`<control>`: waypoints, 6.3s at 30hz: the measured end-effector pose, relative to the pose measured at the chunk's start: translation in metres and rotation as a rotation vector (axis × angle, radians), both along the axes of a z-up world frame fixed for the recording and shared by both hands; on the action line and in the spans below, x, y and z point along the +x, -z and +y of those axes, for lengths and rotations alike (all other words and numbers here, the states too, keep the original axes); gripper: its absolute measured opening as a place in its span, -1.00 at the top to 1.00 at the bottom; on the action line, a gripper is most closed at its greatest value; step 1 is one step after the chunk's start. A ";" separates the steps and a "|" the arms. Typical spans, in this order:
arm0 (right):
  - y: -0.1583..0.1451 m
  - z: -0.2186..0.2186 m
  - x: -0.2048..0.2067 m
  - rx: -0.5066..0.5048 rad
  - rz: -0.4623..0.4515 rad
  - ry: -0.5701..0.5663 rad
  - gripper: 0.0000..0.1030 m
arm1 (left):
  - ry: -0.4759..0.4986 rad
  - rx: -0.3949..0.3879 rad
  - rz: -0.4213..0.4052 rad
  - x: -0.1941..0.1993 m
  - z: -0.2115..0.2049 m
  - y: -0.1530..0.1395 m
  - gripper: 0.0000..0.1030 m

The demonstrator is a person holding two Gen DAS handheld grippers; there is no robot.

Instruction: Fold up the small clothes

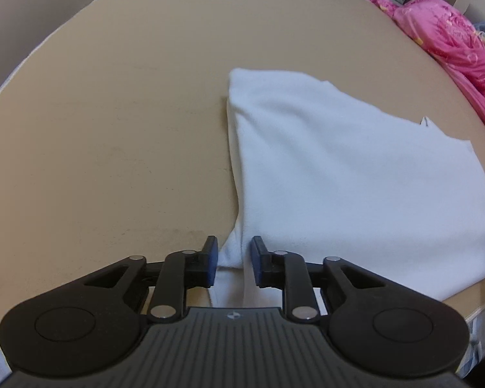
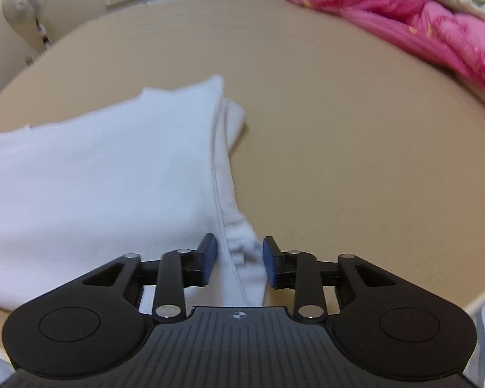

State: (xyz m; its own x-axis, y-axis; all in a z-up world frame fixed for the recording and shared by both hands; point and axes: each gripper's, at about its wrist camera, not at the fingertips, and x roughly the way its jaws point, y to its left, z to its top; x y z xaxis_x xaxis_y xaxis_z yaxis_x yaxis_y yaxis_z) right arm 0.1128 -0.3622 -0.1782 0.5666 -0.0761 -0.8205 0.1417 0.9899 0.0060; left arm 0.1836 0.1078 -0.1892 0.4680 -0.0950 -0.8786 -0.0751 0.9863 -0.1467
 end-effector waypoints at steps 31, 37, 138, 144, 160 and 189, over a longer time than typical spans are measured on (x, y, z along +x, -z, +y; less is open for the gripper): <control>-0.004 0.366 -0.075 0.099 -0.231 -0.637 0.23 | -0.186 0.022 -0.219 -0.108 0.136 -0.076 0.45; 0.018 0.405 -0.081 -0.097 -0.175 -0.770 0.13 | -0.189 0.016 -0.213 -0.105 0.140 -0.074 0.45; -0.014 -0.059 0.092 0.370 -0.264 0.093 0.01 | 0.319 -0.024 -0.128 0.018 -0.225 0.020 0.06; 0.006 -0.042 0.080 0.363 -0.006 -0.115 -0.26 | 0.306 -0.119 -0.115 0.021 -0.210 0.013 0.05; 0.028 -0.031 0.080 0.448 -0.004 -0.034 0.06 | 0.052 -0.499 0.002 0.121 -0.203 0.057 -0.09; 0.006 0.078 0.088 0.503 -0.014 -0.312 -0.02 | 0.130 -0.067 -0.240 0.022 -0.050 -0.037 -0.12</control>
